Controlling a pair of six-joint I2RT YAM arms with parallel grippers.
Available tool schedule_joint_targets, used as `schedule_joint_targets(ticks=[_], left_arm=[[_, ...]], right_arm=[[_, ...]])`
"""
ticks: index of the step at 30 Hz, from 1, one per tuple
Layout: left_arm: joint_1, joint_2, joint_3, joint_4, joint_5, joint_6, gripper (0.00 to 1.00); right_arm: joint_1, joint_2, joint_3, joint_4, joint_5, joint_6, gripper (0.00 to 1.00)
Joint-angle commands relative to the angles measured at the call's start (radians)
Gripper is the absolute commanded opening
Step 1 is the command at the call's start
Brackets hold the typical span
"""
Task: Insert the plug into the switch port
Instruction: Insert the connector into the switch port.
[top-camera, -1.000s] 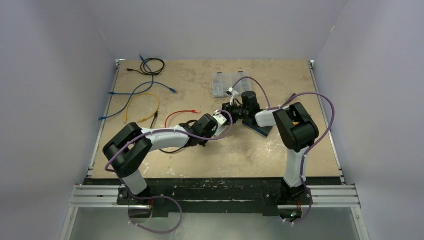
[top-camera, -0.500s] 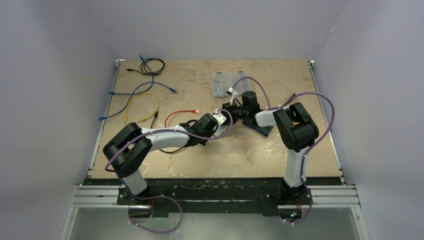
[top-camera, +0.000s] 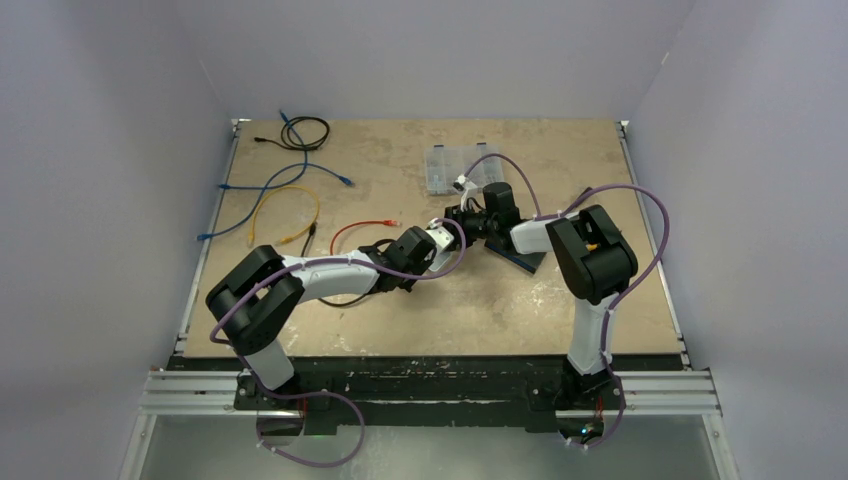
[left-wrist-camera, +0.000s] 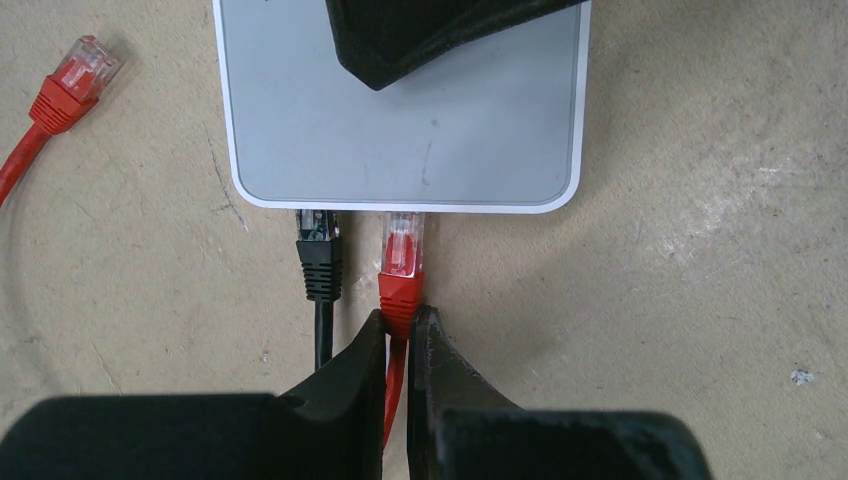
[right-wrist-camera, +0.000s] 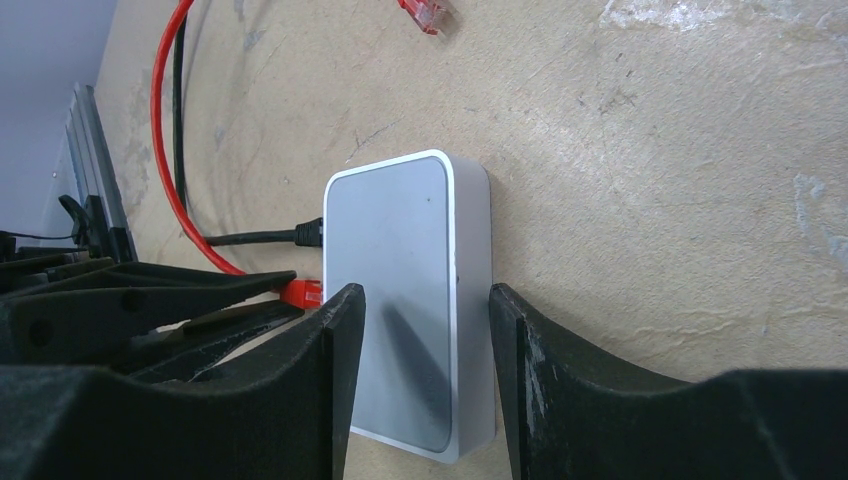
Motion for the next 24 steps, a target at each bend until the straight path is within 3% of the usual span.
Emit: schedule_joint_targets(ticks=[1, 24], left_arm=[[-0.004, 0.0, 0.044, 0.027, -0.012, -0.018, 0.0], [-0.038, 0.025, 0.009, 0.137, -0.186, -0.029, 0.0]], right_arm=[[0.001, 0.036, 0.011, -0.042, 0.004, -0.011, 0.52], [0.013, 0.084, 0.025, -0.031, -0.104, 0.016, 0.49]])
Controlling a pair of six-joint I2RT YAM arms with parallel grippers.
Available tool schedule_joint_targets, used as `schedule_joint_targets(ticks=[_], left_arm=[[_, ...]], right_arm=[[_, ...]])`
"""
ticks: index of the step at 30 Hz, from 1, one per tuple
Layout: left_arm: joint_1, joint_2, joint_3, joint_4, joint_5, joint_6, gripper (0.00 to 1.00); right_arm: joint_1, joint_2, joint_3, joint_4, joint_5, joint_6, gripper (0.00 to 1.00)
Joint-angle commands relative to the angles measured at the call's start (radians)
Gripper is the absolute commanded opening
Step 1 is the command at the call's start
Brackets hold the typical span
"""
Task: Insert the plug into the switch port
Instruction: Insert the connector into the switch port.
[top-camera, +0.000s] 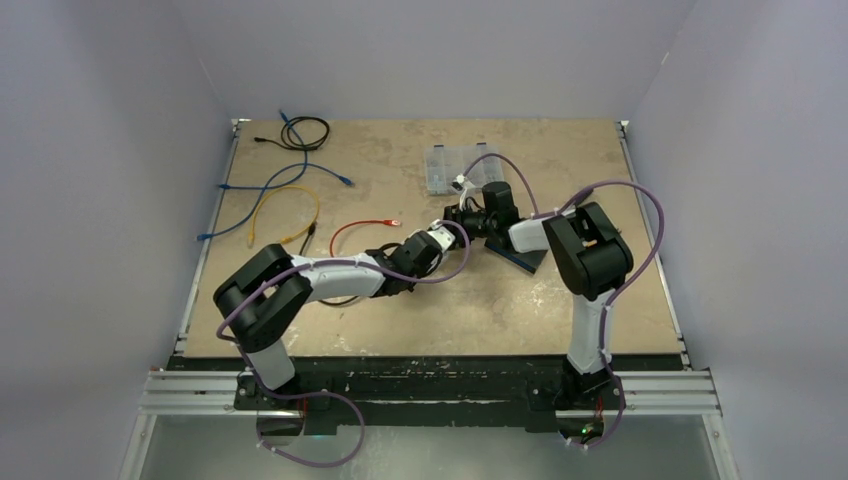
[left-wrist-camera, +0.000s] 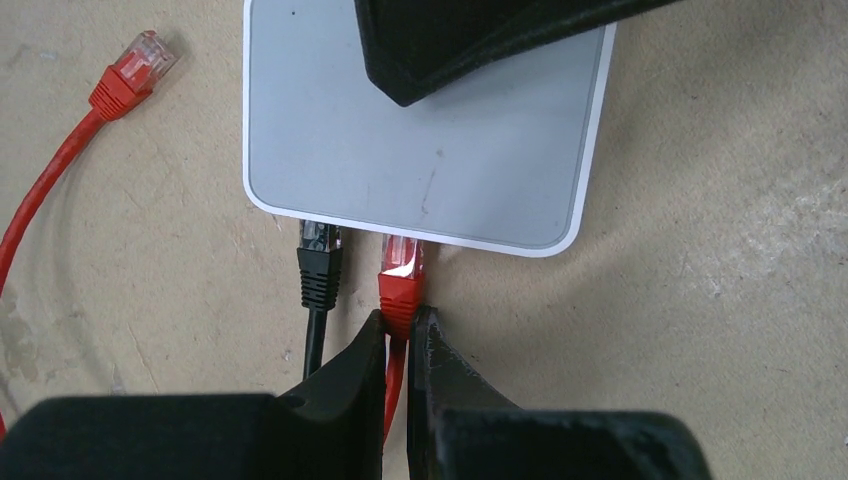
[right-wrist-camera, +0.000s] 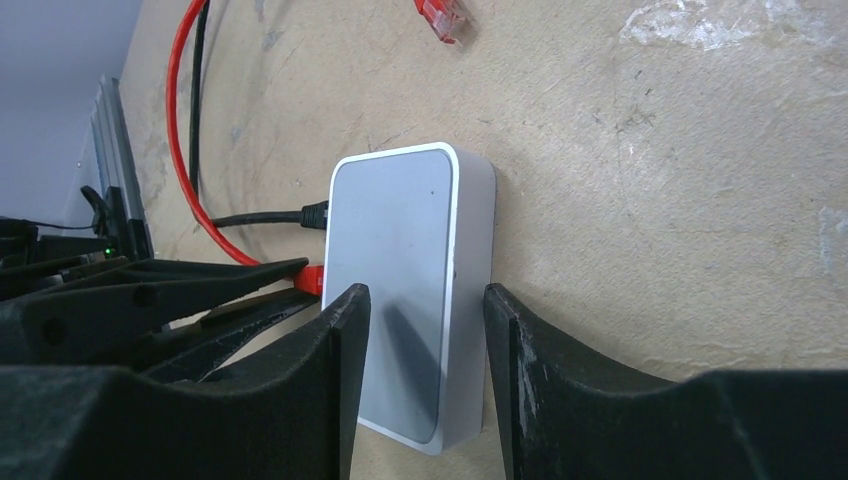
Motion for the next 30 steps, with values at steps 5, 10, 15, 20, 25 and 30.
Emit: schedule_joint_targets(ticks=[5, 10, 15, 20, 25, 30], left_arm=[[-0.011, -0.048, -0.042, 0.23, -0.05, 0.014, 0.0], [-0.012, -0.087, -0.075, 0.323, -0.04, 0.041, 0.0], [-0.012, -0.091, -0.105, 0.408, -0.04, 0.061, 0.0], [-0.007, -0.085, -0.14, 0.493, -0.045, 0.114, 0.0], [-0.001, -0.104, -0.163, 0.56, -0.066, 0.087, 0.0], [0.004, -0.145, -0.163, 0.599, -0.07, 0.025, 0.0]], right_arm=[[0.027, 0.084, 0.018, -0.04, -0.124, 0.016, 0.47], [0.051, 0.104, 0.042, -0.077, -0.152, -0.012, 0.47], [0.071, 0.117, 0.061, -0.101, -0.201, -0.038, 0.45], [0.105, 0.129, 0.092, -0.147, -0.255, -0.092, 0.45], [0.136, 0.14, 0.12, -0.2, -0.286, -0.142, 0.45], [0.145, 0.142, 0.127, -0.215, -0.297, -0.156, 0.45]])
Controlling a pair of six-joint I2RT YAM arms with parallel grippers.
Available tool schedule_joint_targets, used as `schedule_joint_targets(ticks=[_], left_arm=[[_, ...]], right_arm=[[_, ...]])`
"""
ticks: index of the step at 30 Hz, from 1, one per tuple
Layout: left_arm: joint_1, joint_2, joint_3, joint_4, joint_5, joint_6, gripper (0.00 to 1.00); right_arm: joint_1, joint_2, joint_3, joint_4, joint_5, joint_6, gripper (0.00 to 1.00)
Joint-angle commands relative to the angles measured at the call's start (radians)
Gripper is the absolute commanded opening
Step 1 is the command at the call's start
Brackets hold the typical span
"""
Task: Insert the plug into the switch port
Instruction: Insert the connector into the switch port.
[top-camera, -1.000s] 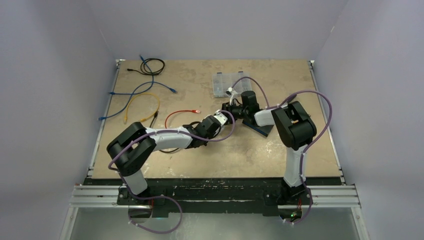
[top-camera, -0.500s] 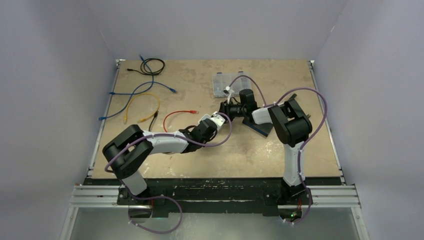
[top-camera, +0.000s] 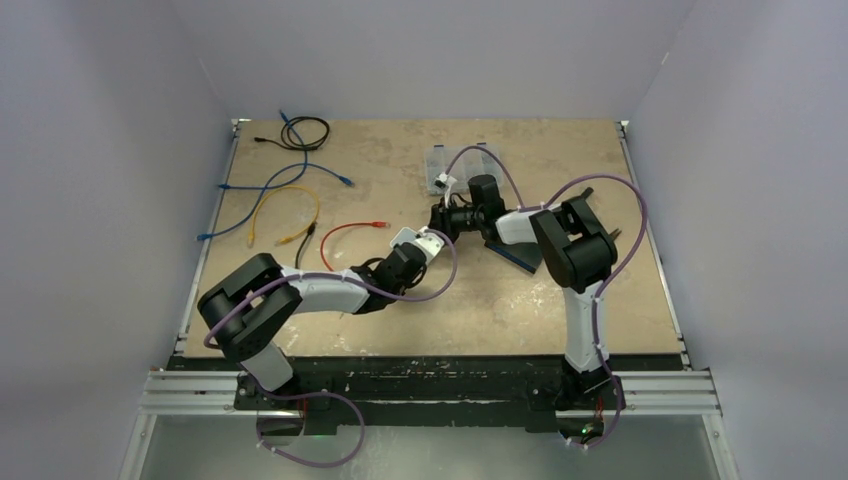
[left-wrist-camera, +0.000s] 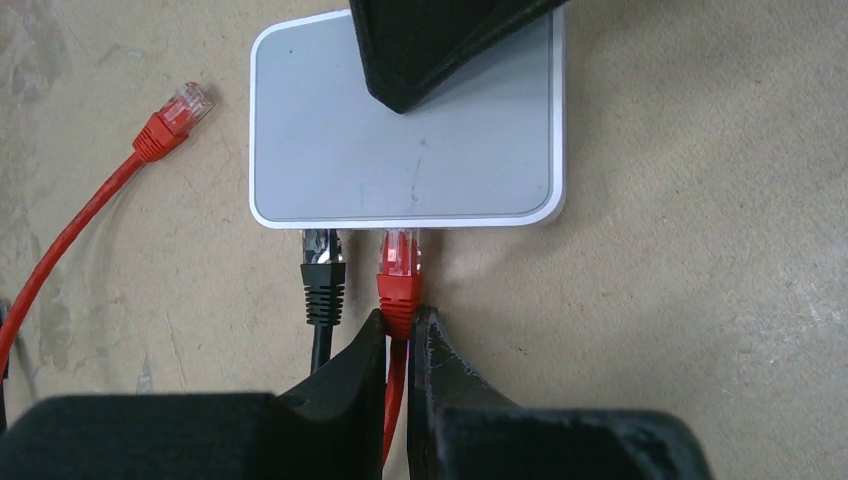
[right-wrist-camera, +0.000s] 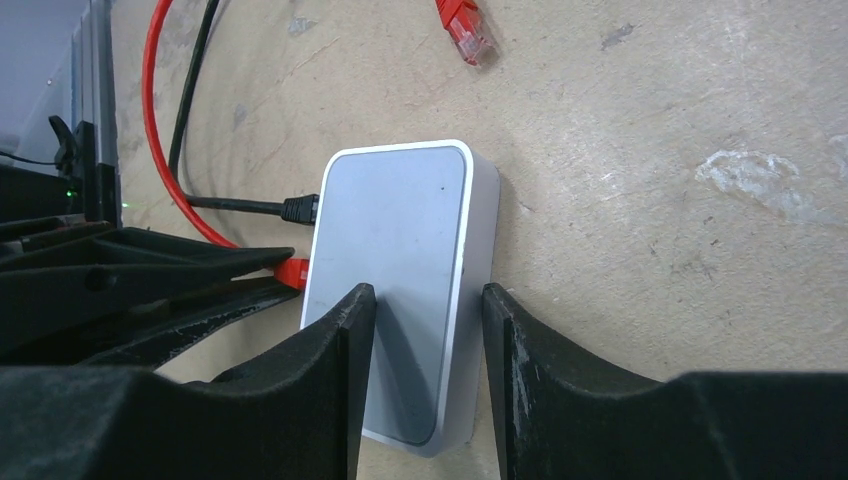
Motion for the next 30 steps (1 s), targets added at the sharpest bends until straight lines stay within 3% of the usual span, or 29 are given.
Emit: schedule_joint_targets(ticks=[1, 11, 15, 25, 30], left_arm=[[0.008, -0.067, 0.049, 0.301, 0.004, -0.066, 0.0], [0.039, -0.028, 0.093, 0.281, -0.013, -0.149, 0.0], [0.055, -0.047, 0.076, 0.346, 0.02, -0.19, 0.0], [0.051, -0.016, 0.132, 0.405, 0.179, -0.085, 0.0], [0.051, -0.029, 0.112, 0.437, 0.174, -0.047, 0.0]], right_arm=[[0.108, 0.039, -0.018, -0.174, -0.19, -0.001, 0.45], [0.126, 0.034, -0.005, -0.208, -0.208, -0.035, 0.42], [0.14, 0.042, 0.009, -0.237, -0.215, -0.06, 0.42], [0.158, 0.051, 0.025, -0.268, -0.222, -0.088, 0.41], [0.164, 0.055, 0.033, -0.284, -0.23, -0.105, 0.41]])
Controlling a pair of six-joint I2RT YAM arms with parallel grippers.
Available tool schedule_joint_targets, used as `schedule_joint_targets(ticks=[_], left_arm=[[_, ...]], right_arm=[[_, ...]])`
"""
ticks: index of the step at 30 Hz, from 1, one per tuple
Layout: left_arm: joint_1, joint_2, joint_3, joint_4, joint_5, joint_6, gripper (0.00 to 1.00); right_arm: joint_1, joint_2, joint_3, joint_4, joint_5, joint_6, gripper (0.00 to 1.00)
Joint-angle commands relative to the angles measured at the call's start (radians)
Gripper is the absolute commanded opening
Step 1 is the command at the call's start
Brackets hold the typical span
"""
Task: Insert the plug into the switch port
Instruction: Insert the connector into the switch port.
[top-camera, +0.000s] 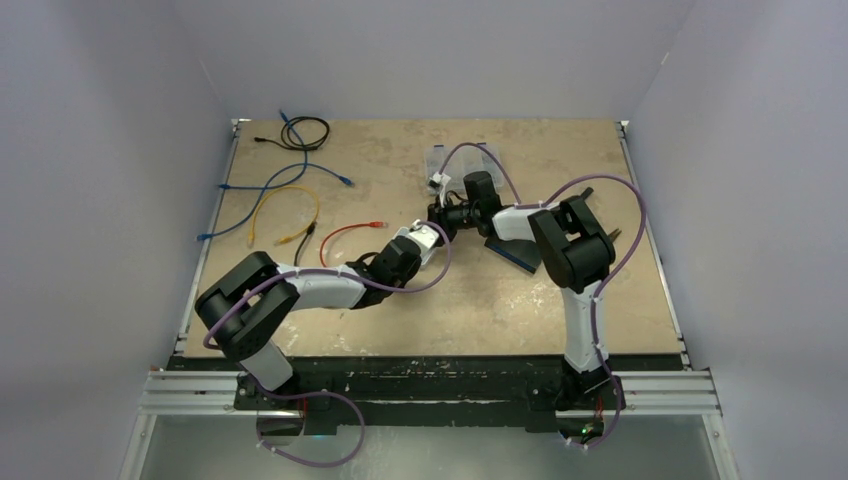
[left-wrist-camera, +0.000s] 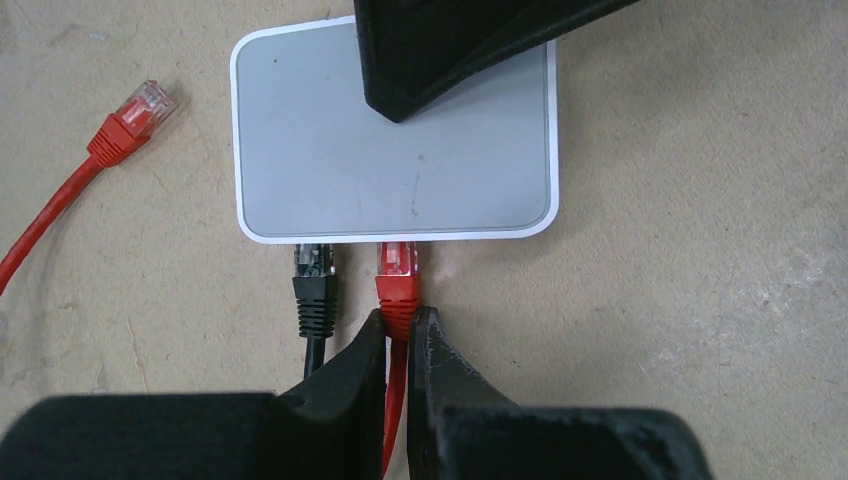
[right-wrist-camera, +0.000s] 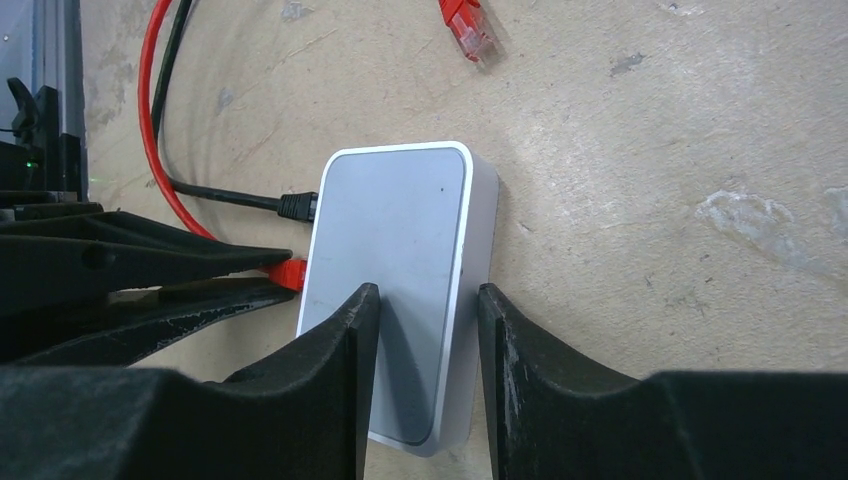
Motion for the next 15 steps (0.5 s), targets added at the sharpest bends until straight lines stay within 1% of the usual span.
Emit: schedule_joint_targets(ticks=[1, 5, 8, 12, 15], left_arm=[[0.002, -0.027, 0.099, 0.451, 0.071, 0.042, 0.0], [0.003, -0.032, 0.091, 0.442, 0.049, 0.017, 0.0], [0.0, -0.019, 0.082, 0.394, 0.064, -0.015, 0.0], [-0.001, -0.017, 0.032, 0.371, 0.092, -0.044, 0.0], [-0.006, -0.025, 0.019, 0.309, 0.117, -0.055, 0.0]], right_arm=[[0.15, 0.047, -0.021, -0.198, -0.235, 0.006, 0.41], [0.16, 0.046, -0.013, -0.22, -0.23, -0.006, 0.4], [0.155, 0.025, -0.024, -0.216, -0.172, 0.012, 0.41], [0.128, -0.02, -0.066, -0.151, -0.116, 0.07, 0.42], [0.088, -0.061, -0.11, -0.091, -0.07, 0.117, 0.43]])
